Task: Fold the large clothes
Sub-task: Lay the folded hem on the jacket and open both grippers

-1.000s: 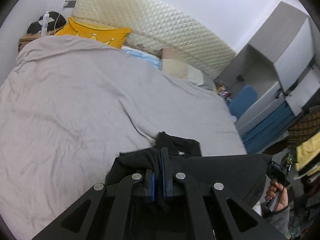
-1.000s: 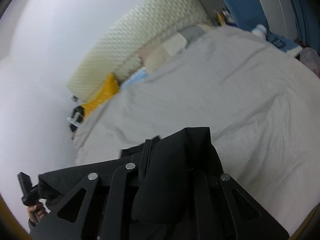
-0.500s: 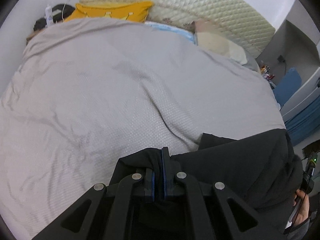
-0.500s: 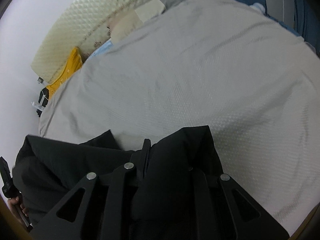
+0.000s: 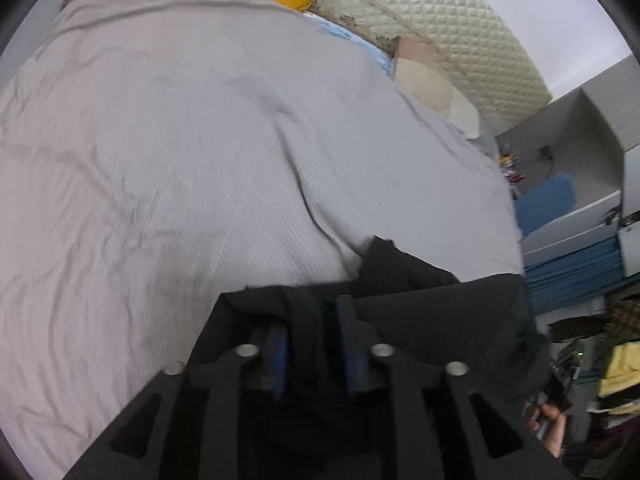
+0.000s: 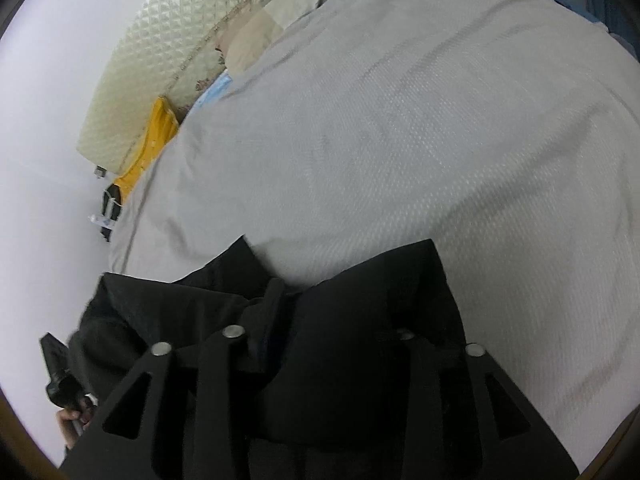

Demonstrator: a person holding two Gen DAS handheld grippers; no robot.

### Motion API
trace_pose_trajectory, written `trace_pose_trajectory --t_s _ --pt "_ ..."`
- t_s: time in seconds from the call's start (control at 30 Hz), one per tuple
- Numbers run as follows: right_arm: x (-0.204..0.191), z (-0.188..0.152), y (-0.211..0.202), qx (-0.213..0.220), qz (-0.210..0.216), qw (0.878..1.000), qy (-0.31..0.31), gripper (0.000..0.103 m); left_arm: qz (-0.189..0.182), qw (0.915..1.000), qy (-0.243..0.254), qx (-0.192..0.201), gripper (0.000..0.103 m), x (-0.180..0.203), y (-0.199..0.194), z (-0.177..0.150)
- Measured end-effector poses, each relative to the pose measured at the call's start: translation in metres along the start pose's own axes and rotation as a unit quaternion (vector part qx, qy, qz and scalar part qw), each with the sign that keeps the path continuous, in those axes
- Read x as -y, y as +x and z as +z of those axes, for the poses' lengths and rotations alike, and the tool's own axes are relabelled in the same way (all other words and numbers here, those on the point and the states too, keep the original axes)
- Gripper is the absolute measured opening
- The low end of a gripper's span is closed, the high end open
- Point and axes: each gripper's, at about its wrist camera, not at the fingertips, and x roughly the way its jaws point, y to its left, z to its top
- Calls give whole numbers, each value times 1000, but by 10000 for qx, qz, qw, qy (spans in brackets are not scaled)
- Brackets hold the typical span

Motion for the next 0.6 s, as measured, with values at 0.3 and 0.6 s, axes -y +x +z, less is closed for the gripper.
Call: trace_pose_trajectory --t_s 0.3,0.6 --pt "-55 -31 -98 656 -313 9943 -775 85 121 9888 1239 819 84 49 -100 -48" --pt "-141 -106 -90 1410 -583 9644 -2161 93 228 9561 2479 1545 84 137 -72 -119"
